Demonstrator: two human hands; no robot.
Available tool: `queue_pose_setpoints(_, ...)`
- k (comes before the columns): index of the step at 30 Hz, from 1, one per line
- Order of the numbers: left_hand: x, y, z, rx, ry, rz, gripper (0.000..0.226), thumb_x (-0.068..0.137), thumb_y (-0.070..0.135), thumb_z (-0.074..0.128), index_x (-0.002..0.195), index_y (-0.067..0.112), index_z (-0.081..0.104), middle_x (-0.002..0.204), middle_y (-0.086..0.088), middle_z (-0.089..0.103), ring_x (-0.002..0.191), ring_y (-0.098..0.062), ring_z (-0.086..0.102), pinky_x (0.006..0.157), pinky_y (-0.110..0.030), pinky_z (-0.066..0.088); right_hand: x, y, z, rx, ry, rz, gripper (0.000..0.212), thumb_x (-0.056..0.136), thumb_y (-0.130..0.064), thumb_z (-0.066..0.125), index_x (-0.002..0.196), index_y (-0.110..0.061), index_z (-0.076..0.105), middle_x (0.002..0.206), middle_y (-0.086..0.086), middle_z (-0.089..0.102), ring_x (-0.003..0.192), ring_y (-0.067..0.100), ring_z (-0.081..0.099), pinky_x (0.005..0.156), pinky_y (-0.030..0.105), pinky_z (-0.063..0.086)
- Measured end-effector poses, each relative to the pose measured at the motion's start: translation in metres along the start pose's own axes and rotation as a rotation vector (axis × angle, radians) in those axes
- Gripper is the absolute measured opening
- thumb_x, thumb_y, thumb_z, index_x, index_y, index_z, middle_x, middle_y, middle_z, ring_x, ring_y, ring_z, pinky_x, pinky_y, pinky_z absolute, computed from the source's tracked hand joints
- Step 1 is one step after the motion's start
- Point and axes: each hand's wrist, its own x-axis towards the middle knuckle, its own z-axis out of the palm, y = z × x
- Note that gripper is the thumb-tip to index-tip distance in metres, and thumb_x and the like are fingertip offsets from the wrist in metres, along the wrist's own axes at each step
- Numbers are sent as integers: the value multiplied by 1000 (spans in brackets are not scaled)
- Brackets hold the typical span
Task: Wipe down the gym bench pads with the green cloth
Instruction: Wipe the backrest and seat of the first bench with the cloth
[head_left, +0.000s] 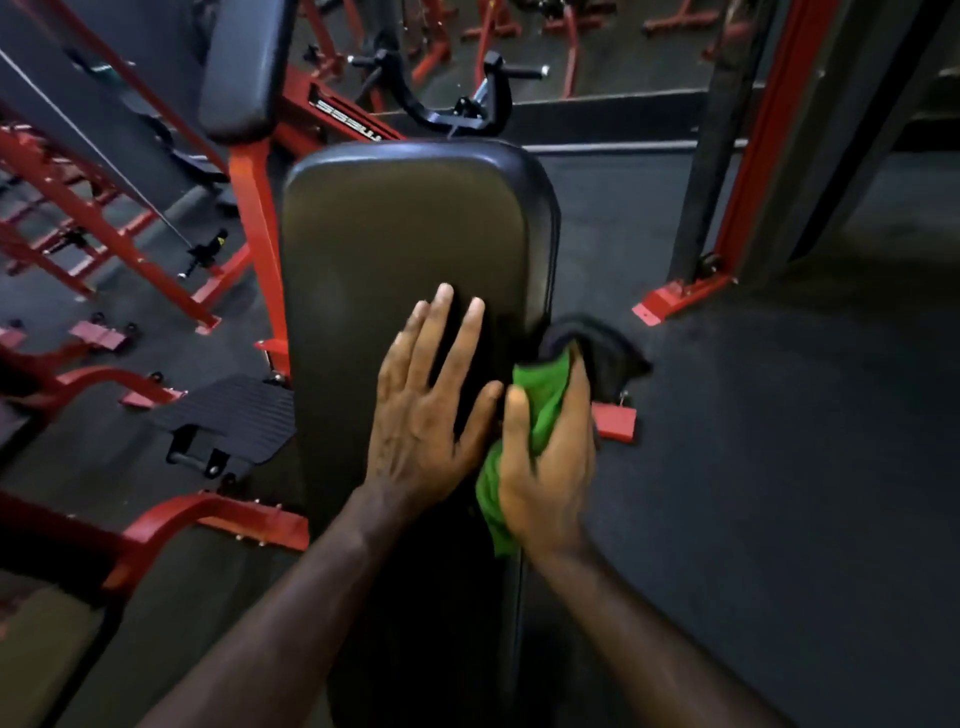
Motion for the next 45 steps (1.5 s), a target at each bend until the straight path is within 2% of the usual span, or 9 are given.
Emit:
queue_pose_setpoints(5, -1, -15, 3, -2, -48, 83, 69, 104, 39, 50, 162, 10, 26, 171, -17, 13, 160, -31, 10, 128, -48, 17, -28, 13, 8, 39, 79, -3, 64, 104, -48, 50, 158, -15, 36, 158, 2, 47, 146, 11, 44, 119, 34, 38)
queue_pose_setpoints(9, -3, -14, 11, 10, -18, 64, 70, 104, 39, 45, 163, 10, 21, 171, -20, 13, 160, -33, 8, 127, -50, 16, -114, 60, -13, -103, -42, 118, 69, 103, -69, 35, 159, -29, 25, 160, -31, 27, 150, 6, 36, 121, 22, 28)
queue_pose_setpoints(15, -29, -3, 16, -22, -9, 62, 72, 102, 36, 51, 162, 8, 23, 169, -23, 15, 159, -35, 10, 128, -50, 15, -85, 42, 4, -81, 89, 50, 67, 104, -43, 53, 158, -9, 35, 156, -1, 43, 147, 5, 37, 119, 27, 34)
queue_pose_setpoints(25, -144, -1, 39, -30, -84, 31, 72, 105, 41, 51, 163, 12, 22, 170, -19, 15, 159, -32, 11, 128, -46, 11, -173, 83, -18, -164, -9, 220, 72, 102, -52, 50, 158, -8, 37, 156, 12, 49, 144, 18, 44, 118, 29, 37)
queue_pose_setpoints(29, -171, -7, 44, -17, -104, 26, 70, 107, 41, 47, 164, 13, 18, 170, -20, 14, 159, -31, 9, 129, -44, 10, -153, 75, -1, -87, 109, 121, 64, 103, -38, 55, 155, -4, 39, 152, 11, 51, 141, 17, 48, 117, 27, 38)
queue_pose_setpoints(34, -189, -9, 52, -26, -92, 29, 70, 107, 39, 48, 163, 9, 20, 170, -21, 13, 159, -34, 10, 128, -48, 13, -242, 129, -19, -150, -21, 277, 84, 102, -69, 38, 163, -12, 27, 165, 7, 37, 153, 16, 35, 119, 46, 39)
queue_pose_setpoints(36, -194, -7, 56, -34, -73, 12, 69, 107, 37, 47, 163, 8, 20, 170, -22, 13, 159, -35, 11, 128, -50, 13, -262, 134, -23, -168, -66, 333, 87, 100, -74, 35, 163, -14, 25, 165, 6, 36, 152, 15, 35, 120, 42, 37)
queue_pose_setpoints(40, -196, -2, 60, -50, -25, -1, 68, 107, 33, 49, 161, 2, 24, 168, -27, 17, 158, -39, 14, 128, -51, 15, -229, 116, -12, -187, 40, 242, 74, 103, -49, 51, 161, -9, 29, 156, 13, 44, 143, 13, 39, 116, 11, 23)
queue_pose_setpoints(45, -217, -1, 63, -63, -52, -28, 70, 107, 34, 52, 162, 2, 23, 168, -27, 16, 158, -38, 13, 127, -52, 16, -285, 144, -27, -166, -105, 327, 79, 101, -60, 48, 164, -22, 19, 167, 0, 31, 152, 2, 28, 122, 26, 31)
